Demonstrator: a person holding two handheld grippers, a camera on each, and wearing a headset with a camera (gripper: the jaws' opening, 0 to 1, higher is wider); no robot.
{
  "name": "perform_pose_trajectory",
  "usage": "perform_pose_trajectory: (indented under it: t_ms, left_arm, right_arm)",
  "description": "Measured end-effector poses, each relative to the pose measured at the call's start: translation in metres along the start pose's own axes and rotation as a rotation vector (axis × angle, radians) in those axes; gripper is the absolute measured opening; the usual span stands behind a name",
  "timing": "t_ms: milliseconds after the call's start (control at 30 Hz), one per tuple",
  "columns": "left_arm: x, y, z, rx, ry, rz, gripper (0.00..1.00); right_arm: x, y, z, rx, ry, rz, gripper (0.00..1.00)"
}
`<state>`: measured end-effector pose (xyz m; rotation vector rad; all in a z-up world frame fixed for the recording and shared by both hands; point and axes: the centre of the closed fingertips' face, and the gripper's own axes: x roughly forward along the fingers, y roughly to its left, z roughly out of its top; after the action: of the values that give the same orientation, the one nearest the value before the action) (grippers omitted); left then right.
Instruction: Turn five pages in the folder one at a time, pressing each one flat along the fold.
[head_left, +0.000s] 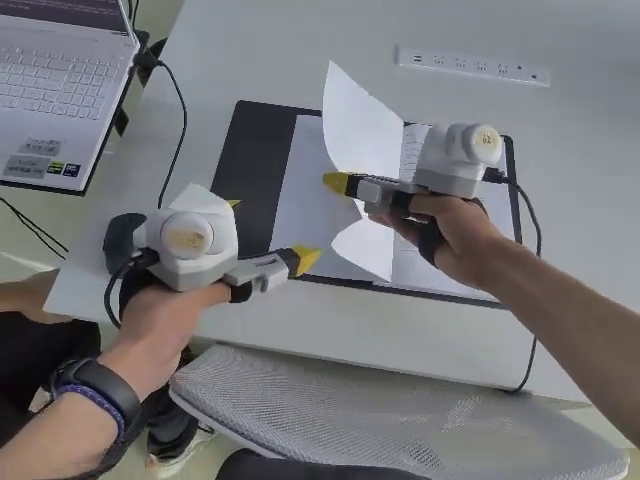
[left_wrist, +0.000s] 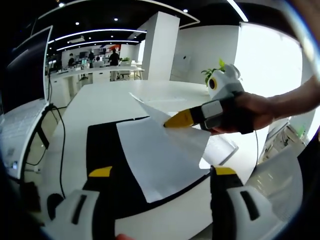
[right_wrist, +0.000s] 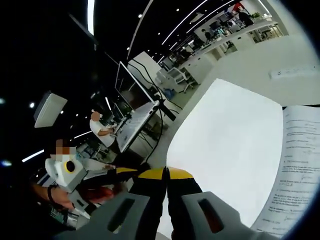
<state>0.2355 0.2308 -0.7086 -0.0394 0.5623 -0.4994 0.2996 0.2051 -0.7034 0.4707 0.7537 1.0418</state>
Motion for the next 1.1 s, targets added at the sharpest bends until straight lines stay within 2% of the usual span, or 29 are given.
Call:
perform_pose_trajectory:
  t_ms: [100,300,467,700,967,1100]
  left_arm:
    - [-0.002,0.005,-0.007,0.009,0.014,-0.009,0.78]
    - [-0.008,0.003,-0.018,0.045,0.043,-0.033,0.83]
    - [-0.011,0.001,-0.024,0.06,0.052,-0.043,0.83]
    - [-0.013,-0.005,-0.035,0.053,0.082,-0.061,0.82]
    - [-0.009,-0.011,-0.036,0.034,0.087,-0.07,0.81]
    - [-0.006,-0.014,-0.036,0.035,0.091,-0.079,0.8]
  right_arm:
    - [0.015,-0.003,-0.01,0.004,0.043,-0.011,0.0]
    - [0.038,-0.015,-0.034,0.02,0.117,-0.035,0.0]
    - [0.05,-0.027,-0.051,0.047,0.161,-0.07,0.0]
    - [0.058,-0.039,-0.065,0.065,0.193,-0.106,0.0]
    - [0.062,-0.047,-0.077,0.09,0.214,-0.145,0.02]
    - [0.061,-0.048,-0.075,0.138,0.182,-0.141,0.01]
